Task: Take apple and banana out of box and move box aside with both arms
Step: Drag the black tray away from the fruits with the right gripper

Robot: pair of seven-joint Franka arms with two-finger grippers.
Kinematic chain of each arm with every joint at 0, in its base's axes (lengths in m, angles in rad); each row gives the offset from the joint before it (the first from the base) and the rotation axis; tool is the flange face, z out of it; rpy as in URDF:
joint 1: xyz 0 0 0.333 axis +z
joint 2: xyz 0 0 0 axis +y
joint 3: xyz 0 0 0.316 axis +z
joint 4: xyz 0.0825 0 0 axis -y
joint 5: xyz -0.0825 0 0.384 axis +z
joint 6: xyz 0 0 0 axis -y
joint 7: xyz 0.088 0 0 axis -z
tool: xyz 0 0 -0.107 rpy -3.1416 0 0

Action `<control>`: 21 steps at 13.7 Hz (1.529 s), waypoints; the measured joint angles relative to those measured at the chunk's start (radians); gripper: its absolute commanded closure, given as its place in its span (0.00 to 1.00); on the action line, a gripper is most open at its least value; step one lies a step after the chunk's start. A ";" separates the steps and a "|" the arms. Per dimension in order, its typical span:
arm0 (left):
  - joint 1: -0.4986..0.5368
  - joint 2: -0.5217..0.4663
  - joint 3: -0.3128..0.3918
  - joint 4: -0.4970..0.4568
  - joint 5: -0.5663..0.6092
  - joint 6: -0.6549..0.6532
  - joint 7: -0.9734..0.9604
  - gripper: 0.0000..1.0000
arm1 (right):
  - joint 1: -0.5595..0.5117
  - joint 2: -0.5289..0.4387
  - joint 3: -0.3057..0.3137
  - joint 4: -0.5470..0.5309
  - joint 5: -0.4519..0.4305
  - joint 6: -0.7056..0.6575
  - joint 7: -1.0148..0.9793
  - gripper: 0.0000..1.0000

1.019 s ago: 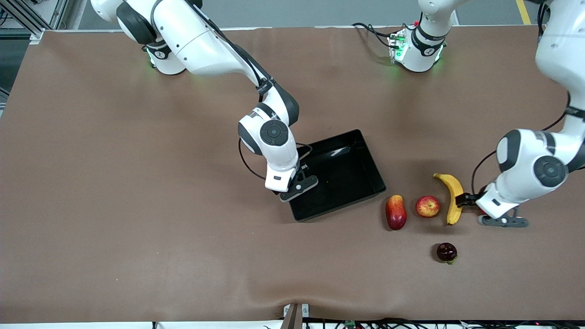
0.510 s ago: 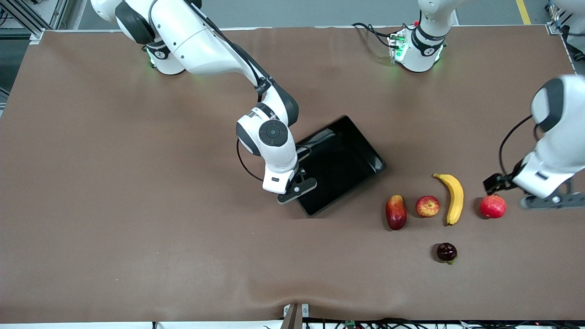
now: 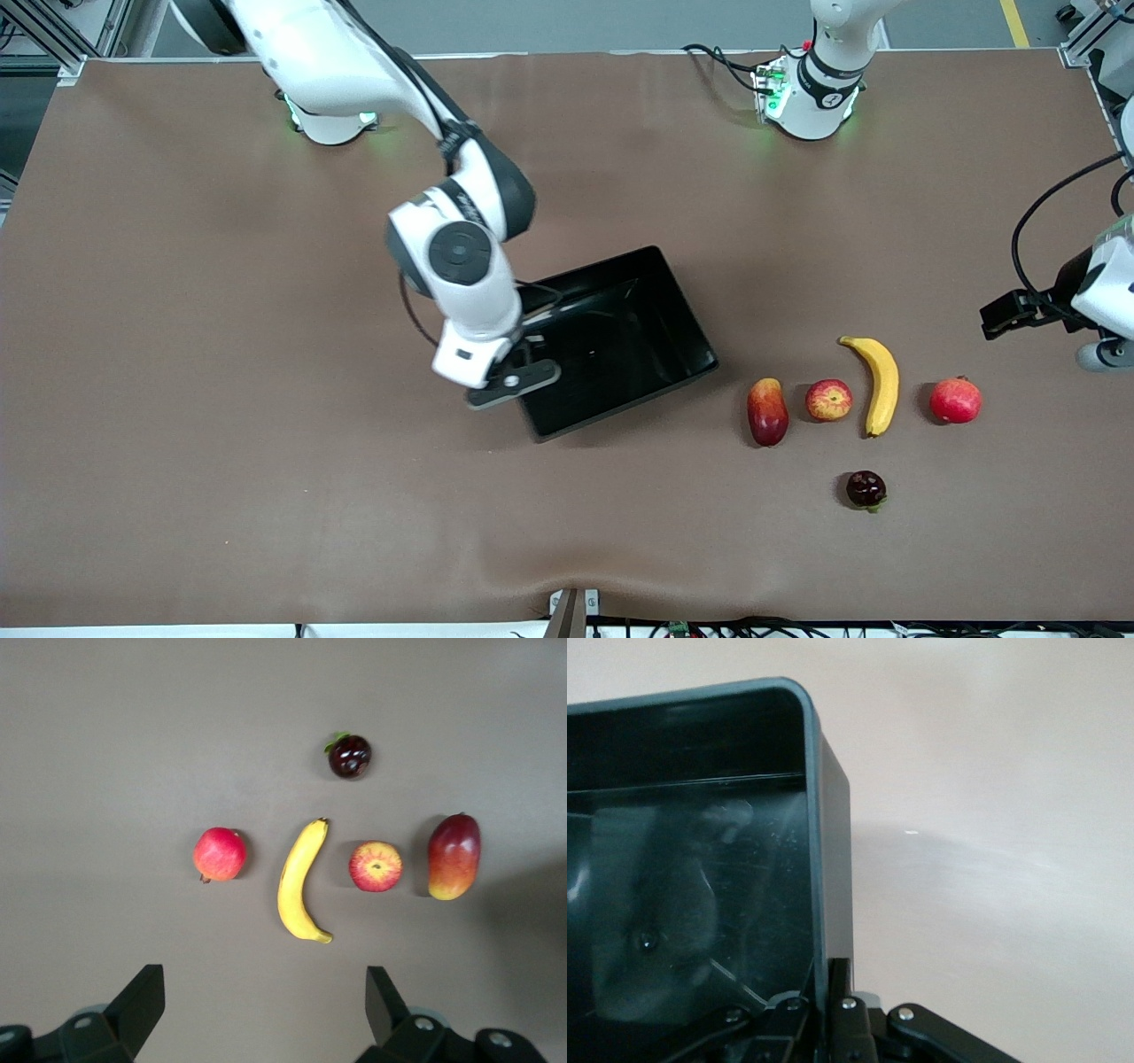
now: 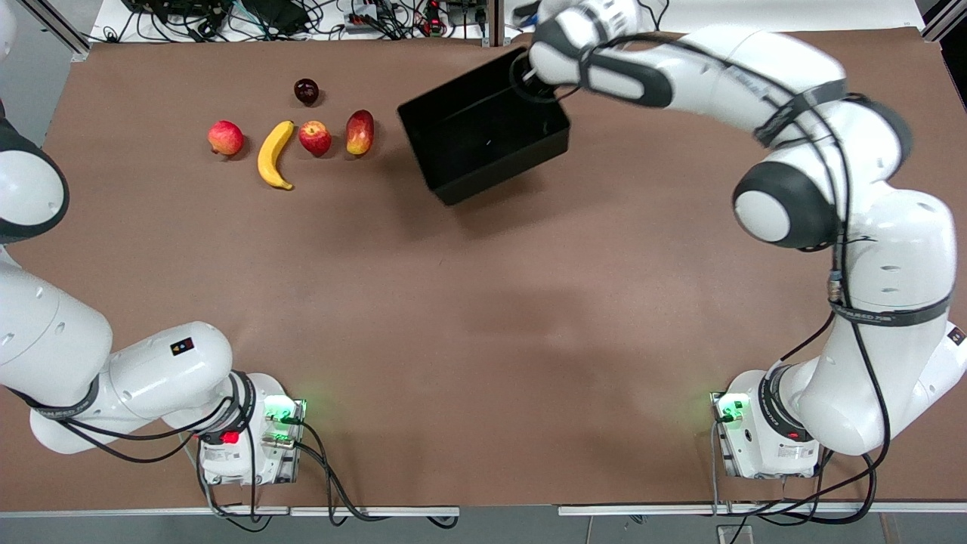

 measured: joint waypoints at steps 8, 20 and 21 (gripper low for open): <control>-0.006 -0.068 -0.050 0.000 -0.055 -0.071 0.075 0.00 | -0.244 -0.135 -0.001 -0.048 0.013 -0.134 -0.005 1.00; -0.381 -0.294 0.372 -0.176 -0.194 -0.141 0.079 0.00 | -0.784 -0.233 -0.002 -0.378 0.176 -0.053 -0.512 1.00; -0.381 -0.296 0.374 -0.183 -0.194 -0.141 0.079 0.00 | -0.798 -0.233 -0.002 -0.411 0.176 -0.010 -0.535 1.00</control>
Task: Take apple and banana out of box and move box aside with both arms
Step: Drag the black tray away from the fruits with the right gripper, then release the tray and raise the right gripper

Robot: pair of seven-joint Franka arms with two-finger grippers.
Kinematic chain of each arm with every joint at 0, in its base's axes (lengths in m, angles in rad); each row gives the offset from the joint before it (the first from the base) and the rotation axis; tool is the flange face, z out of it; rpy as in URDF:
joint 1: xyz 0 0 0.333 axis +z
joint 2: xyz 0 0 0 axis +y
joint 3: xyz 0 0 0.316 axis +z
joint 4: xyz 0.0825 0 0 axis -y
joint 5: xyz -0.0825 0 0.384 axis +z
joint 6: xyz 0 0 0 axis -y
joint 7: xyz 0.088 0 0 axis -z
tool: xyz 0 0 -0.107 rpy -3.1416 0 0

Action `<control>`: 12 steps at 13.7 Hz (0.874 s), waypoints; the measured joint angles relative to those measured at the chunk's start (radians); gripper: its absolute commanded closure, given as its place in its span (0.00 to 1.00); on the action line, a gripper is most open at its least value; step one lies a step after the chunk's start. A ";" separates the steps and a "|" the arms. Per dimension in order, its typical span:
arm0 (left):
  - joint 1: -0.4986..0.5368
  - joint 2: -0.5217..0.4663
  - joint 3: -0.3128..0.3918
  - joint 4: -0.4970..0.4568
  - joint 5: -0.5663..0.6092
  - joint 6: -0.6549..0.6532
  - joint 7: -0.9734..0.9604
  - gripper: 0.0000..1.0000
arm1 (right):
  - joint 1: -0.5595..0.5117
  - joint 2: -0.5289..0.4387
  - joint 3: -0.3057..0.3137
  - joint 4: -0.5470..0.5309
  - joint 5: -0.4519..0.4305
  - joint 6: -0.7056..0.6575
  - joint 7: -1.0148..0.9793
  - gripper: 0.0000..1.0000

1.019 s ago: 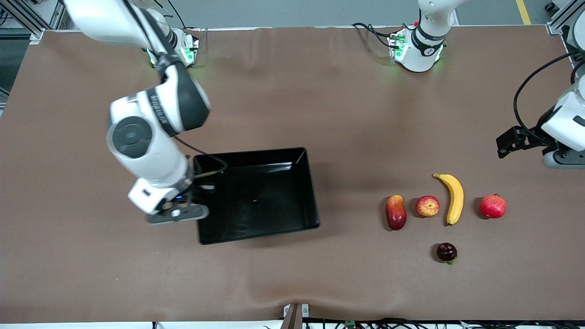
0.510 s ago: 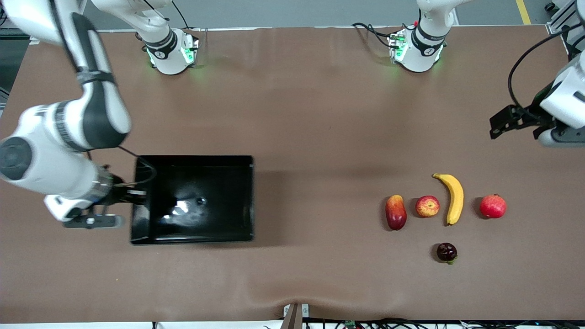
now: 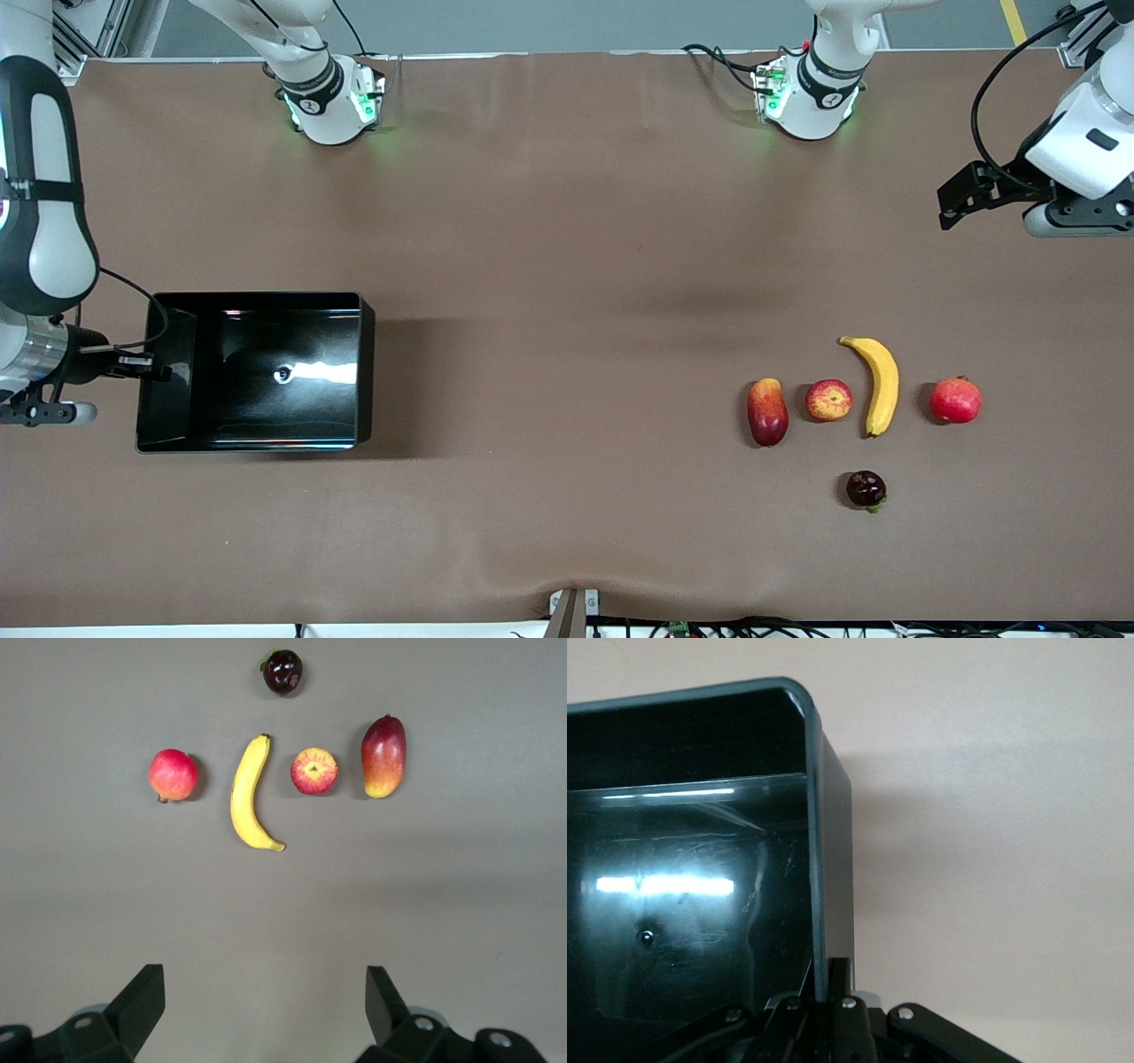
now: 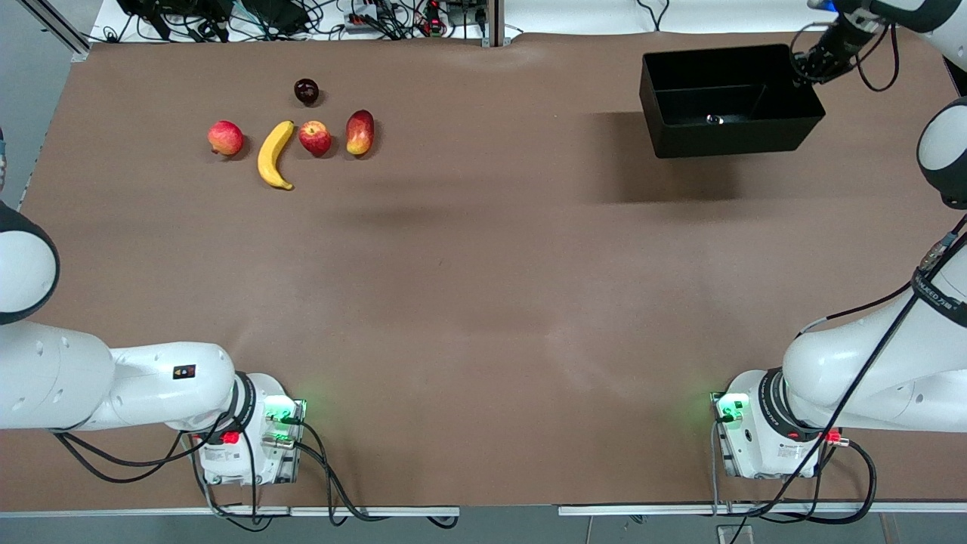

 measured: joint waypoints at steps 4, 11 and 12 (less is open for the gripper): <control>0.001 0.000 0.005 -0.009 0.000 0.001 0.000 0.00 | -0.060 0.003 0.000 -0.118 0.000 0.178 -0.117 1.00; 0.007 0.000 0.013 -0.012 0.000 0.001 0.000 0.00 | -0.143 0.088 0.001 -0.142 0.045 0.331 -0.162 0.44; 0.011 0.000 0.014 -0.013 0.000 0.001 0.000 0.00 | -0.146 0.094 0.001 -0.142 0.051 0.337 -0.162 0.01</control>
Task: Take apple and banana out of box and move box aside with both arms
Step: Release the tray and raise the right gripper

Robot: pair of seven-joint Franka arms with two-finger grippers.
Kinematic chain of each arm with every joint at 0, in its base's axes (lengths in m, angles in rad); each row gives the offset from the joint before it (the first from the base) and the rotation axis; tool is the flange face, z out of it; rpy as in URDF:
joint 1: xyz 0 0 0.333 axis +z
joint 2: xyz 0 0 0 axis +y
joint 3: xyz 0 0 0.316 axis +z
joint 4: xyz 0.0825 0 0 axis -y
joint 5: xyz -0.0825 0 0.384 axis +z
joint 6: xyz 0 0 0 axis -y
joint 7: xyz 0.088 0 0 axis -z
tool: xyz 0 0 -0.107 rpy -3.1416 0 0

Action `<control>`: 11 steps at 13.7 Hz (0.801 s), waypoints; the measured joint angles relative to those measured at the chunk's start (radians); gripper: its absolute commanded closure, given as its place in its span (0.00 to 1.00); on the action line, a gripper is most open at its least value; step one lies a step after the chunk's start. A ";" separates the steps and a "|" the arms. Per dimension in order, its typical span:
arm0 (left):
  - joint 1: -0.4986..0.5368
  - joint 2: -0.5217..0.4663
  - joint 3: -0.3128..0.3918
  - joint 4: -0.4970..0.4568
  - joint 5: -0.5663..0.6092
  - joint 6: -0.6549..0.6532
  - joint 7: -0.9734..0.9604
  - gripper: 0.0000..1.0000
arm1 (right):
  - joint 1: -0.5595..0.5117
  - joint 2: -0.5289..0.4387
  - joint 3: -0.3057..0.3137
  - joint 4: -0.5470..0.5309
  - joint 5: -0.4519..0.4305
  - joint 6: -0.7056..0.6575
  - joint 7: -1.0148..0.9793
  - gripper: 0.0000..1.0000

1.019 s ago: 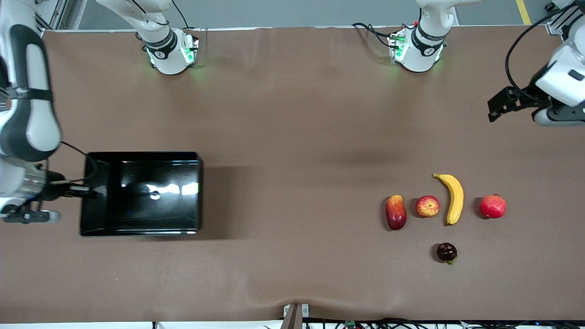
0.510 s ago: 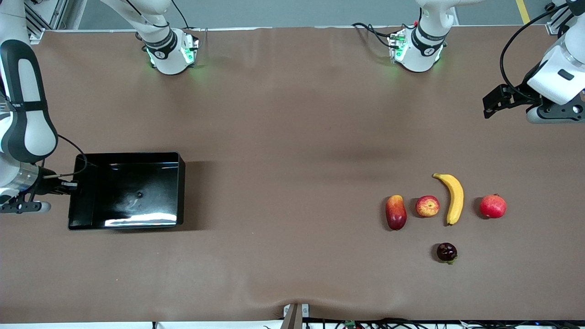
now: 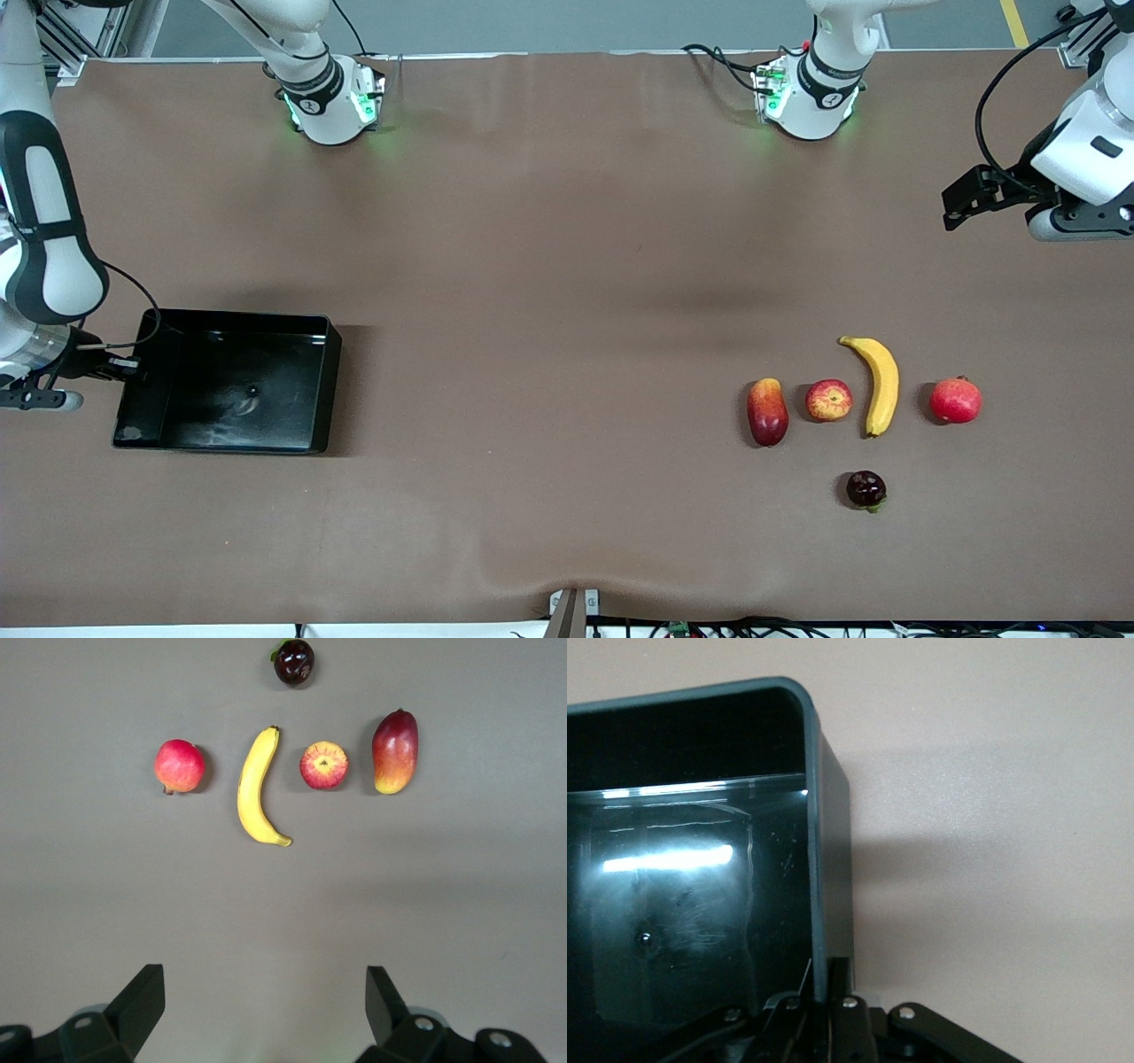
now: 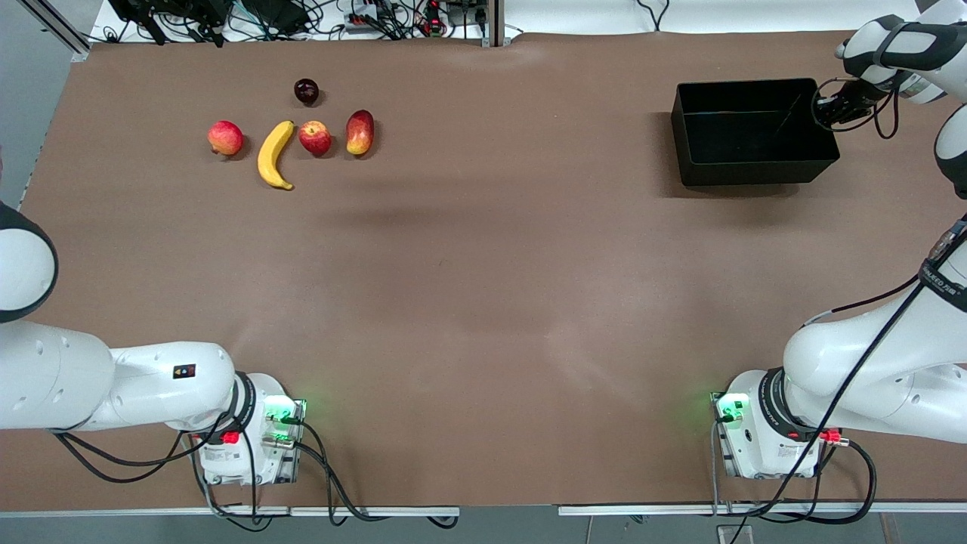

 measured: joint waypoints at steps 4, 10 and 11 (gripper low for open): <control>0.025 0.000 0.002 0.000 0.000 0.000 0.000 0.00 | -0.002 0.001 0.003 0.006 0.008 0.000 -0.032 0.00; 0.025 0.000 0.003 0.004 0.000 0.001 0.000 0.00 | 0.005 -0.016 0.016 0.121 0.006 -0.180 -0.058 0.00; 0.025 0.000 0.003 0.004 0.000 0.001 0.000 0.00 | 0.015 -0.025 0.017 0.131 0.000 -0.192 -0.052 0.00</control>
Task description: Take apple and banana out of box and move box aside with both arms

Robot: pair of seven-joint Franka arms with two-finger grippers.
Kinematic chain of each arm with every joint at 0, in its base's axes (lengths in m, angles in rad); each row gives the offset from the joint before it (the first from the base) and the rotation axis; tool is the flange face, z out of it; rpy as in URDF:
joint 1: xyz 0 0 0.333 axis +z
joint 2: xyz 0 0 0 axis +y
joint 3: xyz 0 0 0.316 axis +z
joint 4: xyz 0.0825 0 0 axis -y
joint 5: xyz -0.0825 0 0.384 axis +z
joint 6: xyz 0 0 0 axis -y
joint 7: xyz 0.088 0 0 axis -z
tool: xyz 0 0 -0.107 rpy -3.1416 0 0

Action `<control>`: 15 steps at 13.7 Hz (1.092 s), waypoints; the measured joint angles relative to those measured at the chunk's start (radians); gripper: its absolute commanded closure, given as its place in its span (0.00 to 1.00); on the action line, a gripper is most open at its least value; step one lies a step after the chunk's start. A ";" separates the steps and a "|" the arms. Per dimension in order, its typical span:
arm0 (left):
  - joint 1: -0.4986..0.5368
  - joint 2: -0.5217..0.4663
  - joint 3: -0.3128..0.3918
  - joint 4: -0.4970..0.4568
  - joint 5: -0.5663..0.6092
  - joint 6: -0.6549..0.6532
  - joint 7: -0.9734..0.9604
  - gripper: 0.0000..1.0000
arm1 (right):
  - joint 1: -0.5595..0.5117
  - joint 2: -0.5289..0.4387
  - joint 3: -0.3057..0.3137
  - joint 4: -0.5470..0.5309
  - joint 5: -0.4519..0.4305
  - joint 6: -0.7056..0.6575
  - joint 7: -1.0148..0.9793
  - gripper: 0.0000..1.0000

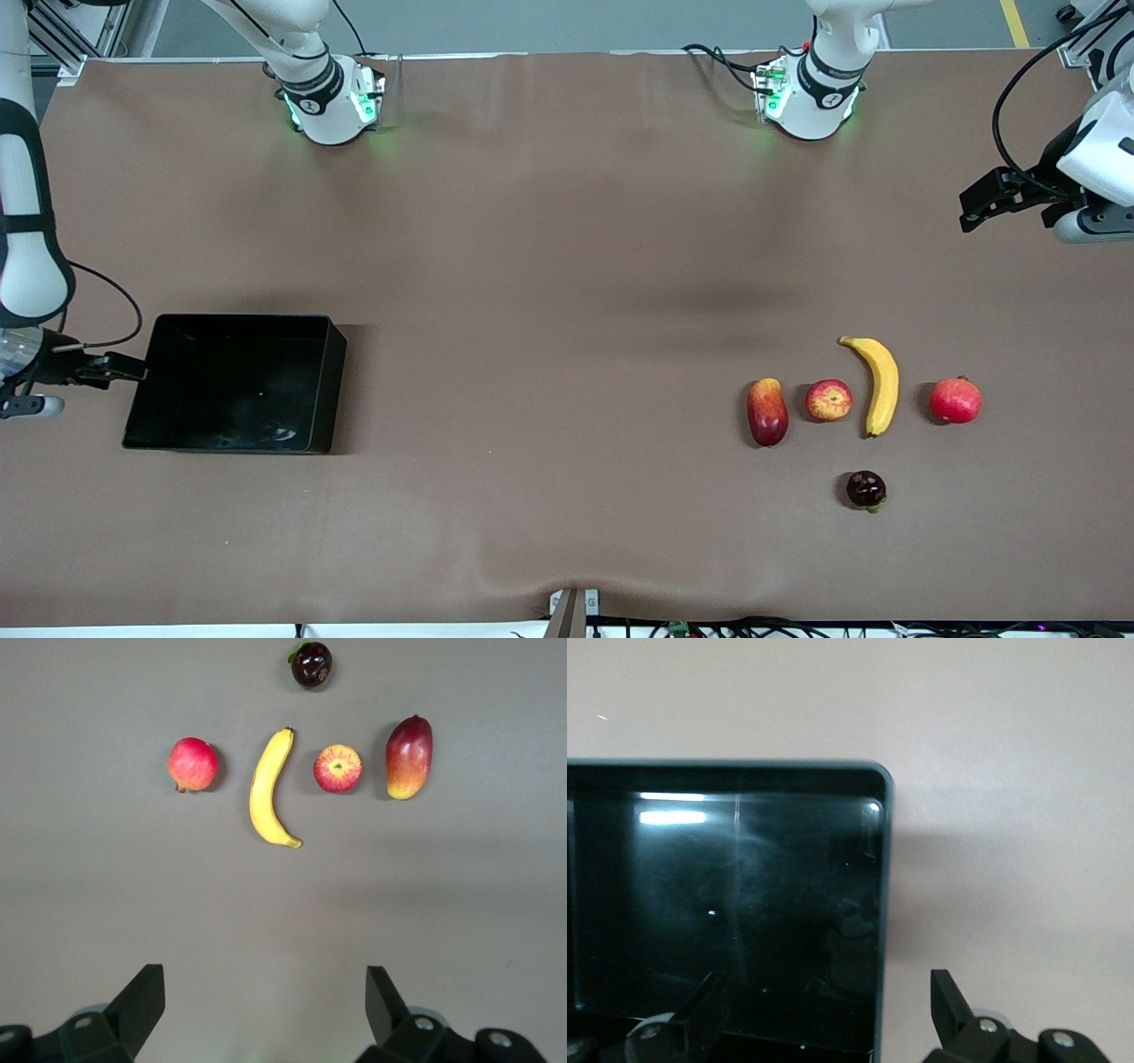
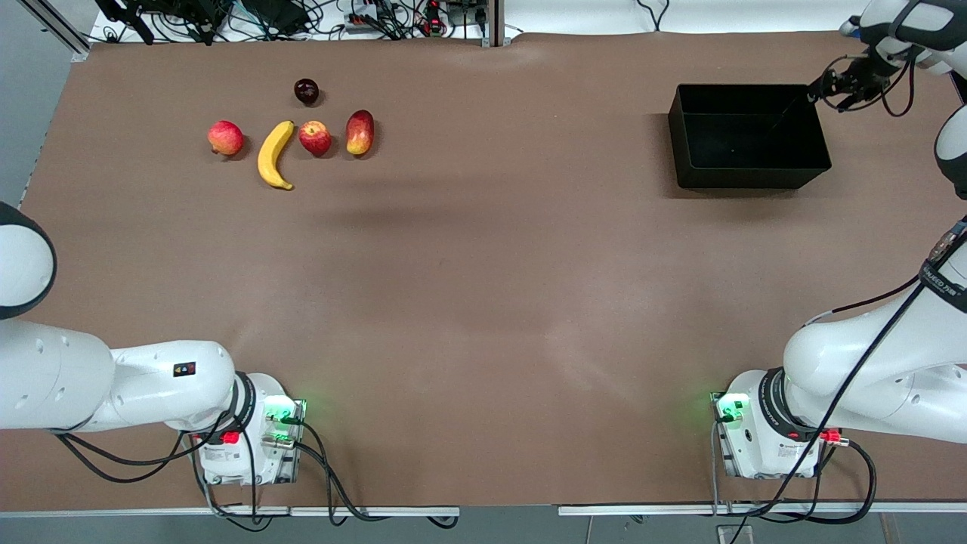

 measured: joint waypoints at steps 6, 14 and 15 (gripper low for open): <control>0.012 0.000 0.001 0.006 0.000 0.000 0.000 0.00 | 0.143 -0.089 0.007 0.013 -0.090 -0.138 0.252 0.00; 0.013 -0.002 0.001 0.008 -0.006 0.000 0.000 0.00 | 0.268 -0.303 0.028 0.018 -0.103 -0.421 0.451 0.00; 0.015 -0.002 0.001 0.008 -0.007 0.000 0.000 0.00 | 0.272 -0.340 0.034 0.018 -0.104 -0.459 0.451 0.00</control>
